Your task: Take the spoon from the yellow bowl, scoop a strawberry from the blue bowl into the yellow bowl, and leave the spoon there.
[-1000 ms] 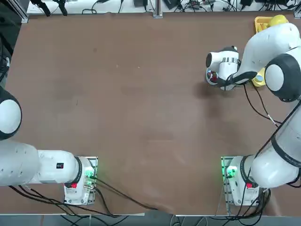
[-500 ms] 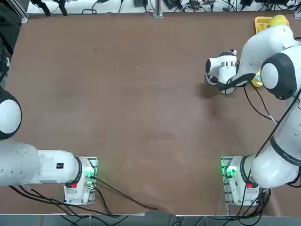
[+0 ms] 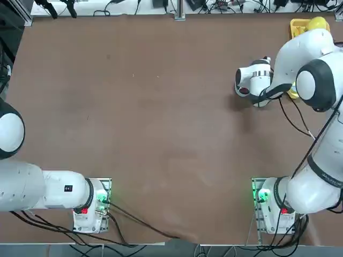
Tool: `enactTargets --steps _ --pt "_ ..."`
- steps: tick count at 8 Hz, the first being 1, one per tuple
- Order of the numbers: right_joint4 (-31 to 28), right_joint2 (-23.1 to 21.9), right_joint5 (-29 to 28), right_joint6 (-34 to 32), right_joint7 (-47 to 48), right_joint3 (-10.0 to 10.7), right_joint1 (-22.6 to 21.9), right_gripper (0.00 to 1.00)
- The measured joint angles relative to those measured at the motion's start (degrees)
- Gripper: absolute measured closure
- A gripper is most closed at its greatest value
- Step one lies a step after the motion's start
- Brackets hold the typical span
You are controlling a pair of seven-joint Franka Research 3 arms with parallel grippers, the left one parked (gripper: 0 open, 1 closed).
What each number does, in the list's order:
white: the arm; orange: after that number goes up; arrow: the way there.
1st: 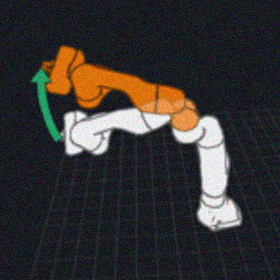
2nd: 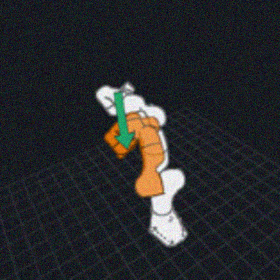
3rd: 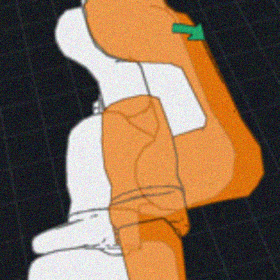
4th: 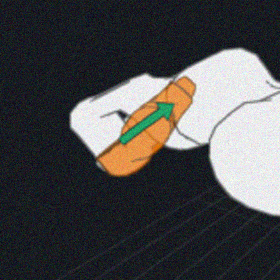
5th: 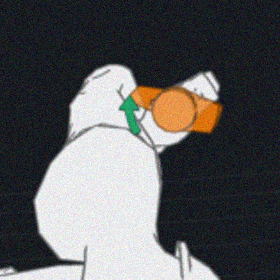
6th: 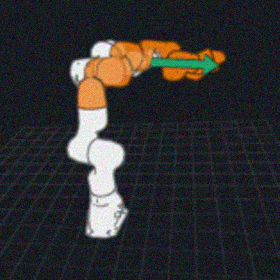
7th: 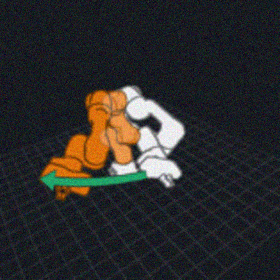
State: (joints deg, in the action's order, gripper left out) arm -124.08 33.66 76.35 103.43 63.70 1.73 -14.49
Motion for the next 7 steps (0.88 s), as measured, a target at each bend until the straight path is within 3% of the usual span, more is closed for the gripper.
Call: enactTargets --steps 7 --pt "0.84 1.33 0.73 -0.5 0.1 1.11 0.02 0.15"
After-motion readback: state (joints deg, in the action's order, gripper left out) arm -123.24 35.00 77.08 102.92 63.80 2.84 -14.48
